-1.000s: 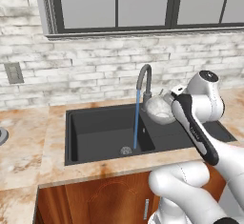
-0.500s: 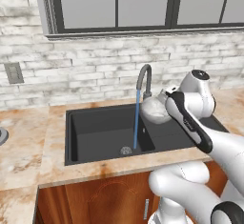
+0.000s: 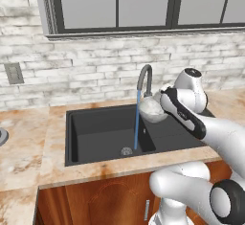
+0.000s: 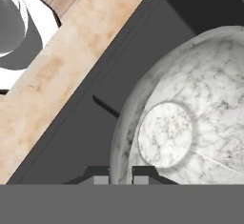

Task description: Rinse each bowl for a few seconds and place them down in the sink or on the counter.

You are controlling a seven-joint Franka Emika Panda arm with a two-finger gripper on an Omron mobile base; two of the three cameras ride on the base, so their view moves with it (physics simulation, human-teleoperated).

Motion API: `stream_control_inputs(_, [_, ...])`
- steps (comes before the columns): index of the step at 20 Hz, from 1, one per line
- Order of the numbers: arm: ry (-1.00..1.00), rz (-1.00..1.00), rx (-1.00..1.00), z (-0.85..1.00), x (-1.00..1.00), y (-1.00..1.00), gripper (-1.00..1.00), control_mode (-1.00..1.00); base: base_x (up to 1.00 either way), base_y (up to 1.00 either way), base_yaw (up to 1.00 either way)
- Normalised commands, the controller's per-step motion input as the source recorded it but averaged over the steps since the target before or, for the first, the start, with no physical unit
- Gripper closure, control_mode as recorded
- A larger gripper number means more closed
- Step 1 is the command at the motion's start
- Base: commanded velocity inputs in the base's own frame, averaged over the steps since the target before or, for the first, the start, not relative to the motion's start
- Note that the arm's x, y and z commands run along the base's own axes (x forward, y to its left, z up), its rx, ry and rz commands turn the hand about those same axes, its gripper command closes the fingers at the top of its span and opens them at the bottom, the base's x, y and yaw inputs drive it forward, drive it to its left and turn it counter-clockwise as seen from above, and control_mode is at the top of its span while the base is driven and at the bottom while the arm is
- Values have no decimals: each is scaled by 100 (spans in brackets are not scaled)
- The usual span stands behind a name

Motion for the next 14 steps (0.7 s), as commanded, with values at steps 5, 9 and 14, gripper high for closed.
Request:
stream_control_inputs(5, [3,2,0,-9,33,3,100,-100,0,0,0])
stream_control_inputs(9, [2,2,0,-8,34,3,100,-100,0,0,0])
stream_control_inputs(14, [2,2,1,-8,33,3,100,-100,0,0,0])
